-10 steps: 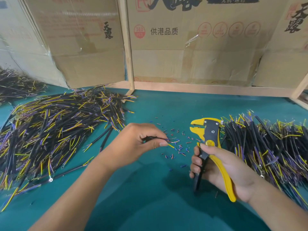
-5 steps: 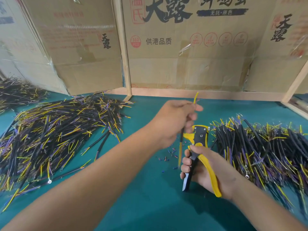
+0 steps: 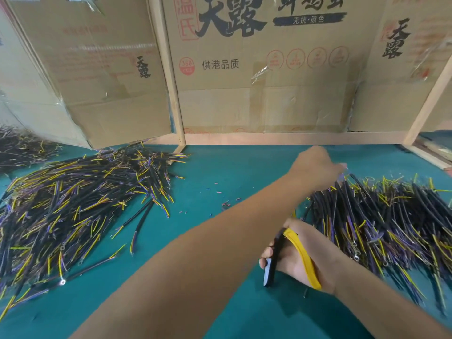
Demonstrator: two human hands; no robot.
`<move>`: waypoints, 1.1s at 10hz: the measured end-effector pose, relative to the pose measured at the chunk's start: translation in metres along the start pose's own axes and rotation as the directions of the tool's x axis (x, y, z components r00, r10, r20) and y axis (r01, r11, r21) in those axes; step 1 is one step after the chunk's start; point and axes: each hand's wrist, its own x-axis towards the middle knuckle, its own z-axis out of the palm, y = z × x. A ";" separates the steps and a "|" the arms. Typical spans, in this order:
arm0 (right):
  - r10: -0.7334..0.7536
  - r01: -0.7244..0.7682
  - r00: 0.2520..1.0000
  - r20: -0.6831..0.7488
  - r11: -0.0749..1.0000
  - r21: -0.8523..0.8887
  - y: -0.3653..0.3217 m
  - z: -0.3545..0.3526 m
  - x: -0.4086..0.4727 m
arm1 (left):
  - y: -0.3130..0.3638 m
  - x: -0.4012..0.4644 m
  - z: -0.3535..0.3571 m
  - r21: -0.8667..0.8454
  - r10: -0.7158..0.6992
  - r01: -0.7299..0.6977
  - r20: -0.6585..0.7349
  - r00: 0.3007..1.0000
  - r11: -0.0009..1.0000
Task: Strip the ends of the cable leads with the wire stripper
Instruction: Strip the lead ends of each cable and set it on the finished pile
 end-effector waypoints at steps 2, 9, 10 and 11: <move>0.008 -0.007 0.998 0.070 1.000 -0.015 0.006 -0.015 0.010 | -0.067 -0.043 -0.071 0.022 0.142 -0.141 -0.044 0.989 0.990; -0.001 0.003 0.998 0.065 1.000 -0.025 0.008 -0.018 0.011 | -0.232 -0.170 -0.223 0.634 -0.575 0.455 -0.019 0.818 0.626; -0.014 0.016 0.999 0.043 0.999 -0.044 0.006 -0.010 0.004 | -0.220 -0.184 -0.223 0.627 -0.547 0.459 -0.062 0.835 0.630; -0.024 0.025 0.999 0.024 0.998 -0.058 0.005 -0.005 0.000 | -0.217 -0.202 -0.214 0.704 -0.531 0.448 -0.119 0.839 0.551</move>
